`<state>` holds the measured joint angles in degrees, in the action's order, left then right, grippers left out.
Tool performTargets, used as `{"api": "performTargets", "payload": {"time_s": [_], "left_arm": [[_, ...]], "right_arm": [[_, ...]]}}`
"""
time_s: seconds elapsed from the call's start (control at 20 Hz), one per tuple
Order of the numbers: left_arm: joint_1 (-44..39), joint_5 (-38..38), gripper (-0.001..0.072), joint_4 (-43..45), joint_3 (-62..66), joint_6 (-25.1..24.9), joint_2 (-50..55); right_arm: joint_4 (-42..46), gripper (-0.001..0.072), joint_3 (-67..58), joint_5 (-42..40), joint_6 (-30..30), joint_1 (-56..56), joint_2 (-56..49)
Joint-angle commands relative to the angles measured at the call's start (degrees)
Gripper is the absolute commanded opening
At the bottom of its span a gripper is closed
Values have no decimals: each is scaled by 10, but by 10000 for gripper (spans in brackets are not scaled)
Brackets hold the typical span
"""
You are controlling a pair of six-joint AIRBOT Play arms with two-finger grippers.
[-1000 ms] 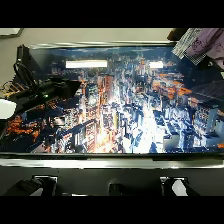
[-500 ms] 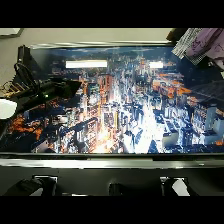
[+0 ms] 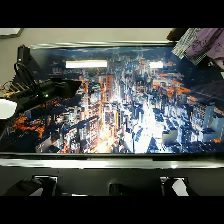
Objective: Fold the clothes and pants, and hang the long-sleeved shirts on hangers.
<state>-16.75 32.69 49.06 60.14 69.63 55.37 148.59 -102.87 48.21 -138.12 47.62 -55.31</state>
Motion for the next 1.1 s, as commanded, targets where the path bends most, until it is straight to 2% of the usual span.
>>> {"api": "performTargets", "payload": {"time_s": [0.0, 0.1, 0.15, 0.2, 0.3, 0.4, 0.45, 0.5, 0.55, 0.6, 0.7, 0.8, 0.9, 0.95, 1.05], "left_arm": [[10, -12, 552, 0, 2, 44, -2], [18, -12, 552, 0, 2, 46, -2], [19, -12, 551, 1, 2, 46, -2], [23, -12, 552, 3, 2, 46, -2], [27, -12, 551, 3, 2, 46, -5], [27, -12, 551, 5, 2, 45, -12], [27, -12, 551, 5, 2, 46, -16], [27, -9, 551, 5, 2, 46, -22], [27, -1, 551, 5, 2, 45, -30], [27, 9, 551, 14, 2, 46, -36], [27, 40, 551, 51, 2, 59, -52], [27, 88, 550, 140, 2, 135, -75], [27, 163, 549, 243, 1, 195, -96], [27, 206, 549, 287, 0, 195, -106], [27, 238, 548, 346, -11, 195, -124]], "right_arm": [[-7, 658, 0, -17, 7, 0, 60], [-75, 659, 0, -66, 4, -1, 89], [-149, 664, 0, -95, 31, -1, 93], [-252, 668, 0, -123, 102, -1, 89], [-542, 670, 0, -134, 299, -1, 60], [-903, 680, 0, -56, 549, -10, 9], [-1009, 680, 0, -13, 652, -43, -18], [-1048, 678, 0, 20, 718, -100, -43], [-1030, 677, 0, 47, 751, -177, -67], [-974, 677, 0, 74, 752, -258, -89], [-814, 675, 0, 151, 694, -402, -125], [-691, 674, 26, 216, 632, -509, -142], [-673, 675, 97, 258, 630, -566, -140], [-686, 675, 148, 275, 620, -582, -136], [-699, 674, 246, 297, 615, -611, -115]]}}
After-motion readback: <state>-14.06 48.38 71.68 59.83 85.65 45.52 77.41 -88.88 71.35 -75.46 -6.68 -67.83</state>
